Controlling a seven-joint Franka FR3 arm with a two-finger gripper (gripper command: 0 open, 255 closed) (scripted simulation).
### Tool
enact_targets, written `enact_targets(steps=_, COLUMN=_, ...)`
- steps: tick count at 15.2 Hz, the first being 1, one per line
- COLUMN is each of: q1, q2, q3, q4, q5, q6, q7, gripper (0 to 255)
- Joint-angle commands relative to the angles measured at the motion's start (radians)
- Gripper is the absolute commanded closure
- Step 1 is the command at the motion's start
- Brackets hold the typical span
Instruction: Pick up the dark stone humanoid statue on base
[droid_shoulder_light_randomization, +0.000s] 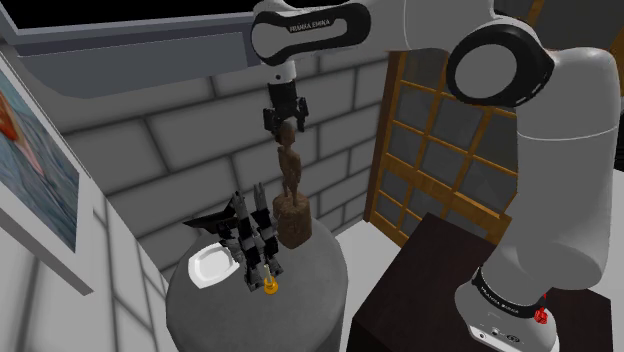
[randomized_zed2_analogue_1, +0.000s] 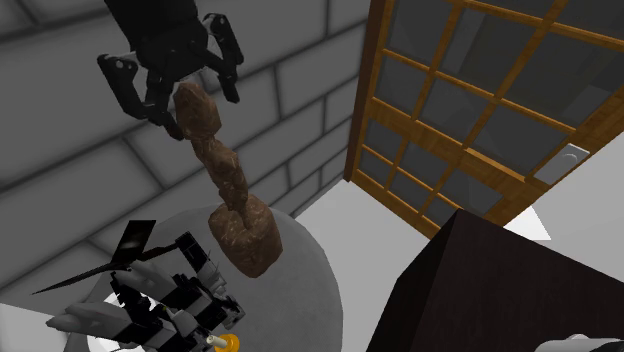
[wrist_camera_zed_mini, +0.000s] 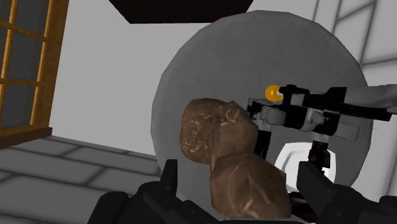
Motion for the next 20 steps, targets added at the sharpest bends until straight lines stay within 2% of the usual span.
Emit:
enact_targets(steps=1, q1=0.006, q2=0.124, q3=-0.002, q4=0.166, q5=-0.011, q6=-0.062, q7=0.003, gripper=0)
enact_targets(steps=4, q1=0.02, q2=0.322, q3=-0.006, q4=0.453, q5=-0.024, q6=-0.177, q7=0.006, gripper=0)
enact_targets(steps=11, q1=0.017, q2=0.3, q3=-0.006, q4=0.322, q5=-0.023, q6=-0.068, q7=0.004, gripper=0)
enact_targets(steps=13, q1=0.017, q2=0.3, q3=-0.006, q4=0.313, q5=-0.023, q6=-0.06, q7=0.004, gripper=0)
enact_targets(steps=14, q1=0.016, q2=0.295, q3=-0.006, q4=0.306, q5=-0.023, q6=-0.058, q7=0.003, gripper=255)
enact_targets(steps=20, q1=0.016, q2=0.295, q3=-0.006, q4=0.307, q5=-0.023, q6=-0.059, q7=0.003, gripper=255)
